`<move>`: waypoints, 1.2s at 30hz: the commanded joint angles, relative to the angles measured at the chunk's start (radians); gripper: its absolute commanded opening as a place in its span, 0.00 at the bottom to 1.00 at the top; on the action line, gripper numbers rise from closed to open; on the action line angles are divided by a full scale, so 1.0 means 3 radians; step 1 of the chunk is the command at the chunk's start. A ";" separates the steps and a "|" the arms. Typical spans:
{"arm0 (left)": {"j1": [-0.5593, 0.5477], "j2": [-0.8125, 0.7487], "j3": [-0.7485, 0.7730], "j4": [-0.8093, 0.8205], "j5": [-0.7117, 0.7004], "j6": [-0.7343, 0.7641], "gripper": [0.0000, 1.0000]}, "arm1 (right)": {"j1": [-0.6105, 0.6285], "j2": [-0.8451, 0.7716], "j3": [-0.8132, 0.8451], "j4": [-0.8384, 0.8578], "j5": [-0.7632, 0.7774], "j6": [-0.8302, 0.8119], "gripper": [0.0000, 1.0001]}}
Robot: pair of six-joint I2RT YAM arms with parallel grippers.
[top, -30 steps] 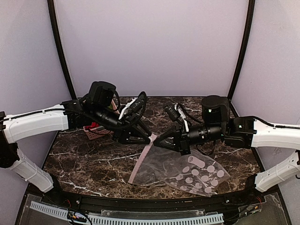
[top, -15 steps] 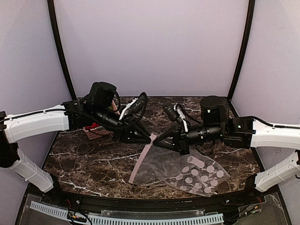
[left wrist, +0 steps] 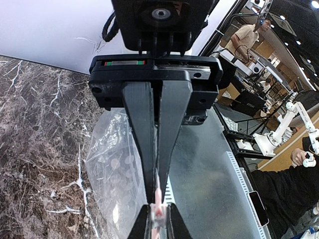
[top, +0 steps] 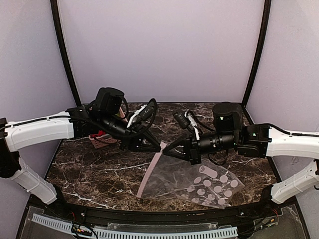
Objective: Place the food in the zip-top bag and seal the zipper
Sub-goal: Unzip the zipper of the food storage bag.
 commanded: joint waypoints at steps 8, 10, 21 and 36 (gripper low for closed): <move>-0.0001 0.0029 -0.0047 -0.0106 0.0017 0.0091 0.01 | 0.0025 -0.0097 0.0004 0.0099 0.0388 0.0158 0.00; 0.0001 0.0037 -0.0046 -0.0113 0.0017 0.0096 0.01 | 0.0022 -0.0113 -0.0013 0.0107 0.0415 0.0178 0.00; 0.0002 0.0048 -0.0057 -0.0156 -0.0052 0.0131 0.01 | 0.0010 -0.0165 -0.0068 0.0240 0.0306 0.0240 0.00; -0.0001 0.0036 -0.0057 -0.0199 -0.0067 0.0157 0.01 | -0.0026 -0.0150 -0.0080 0.0325 0.0309 0.0287 0.00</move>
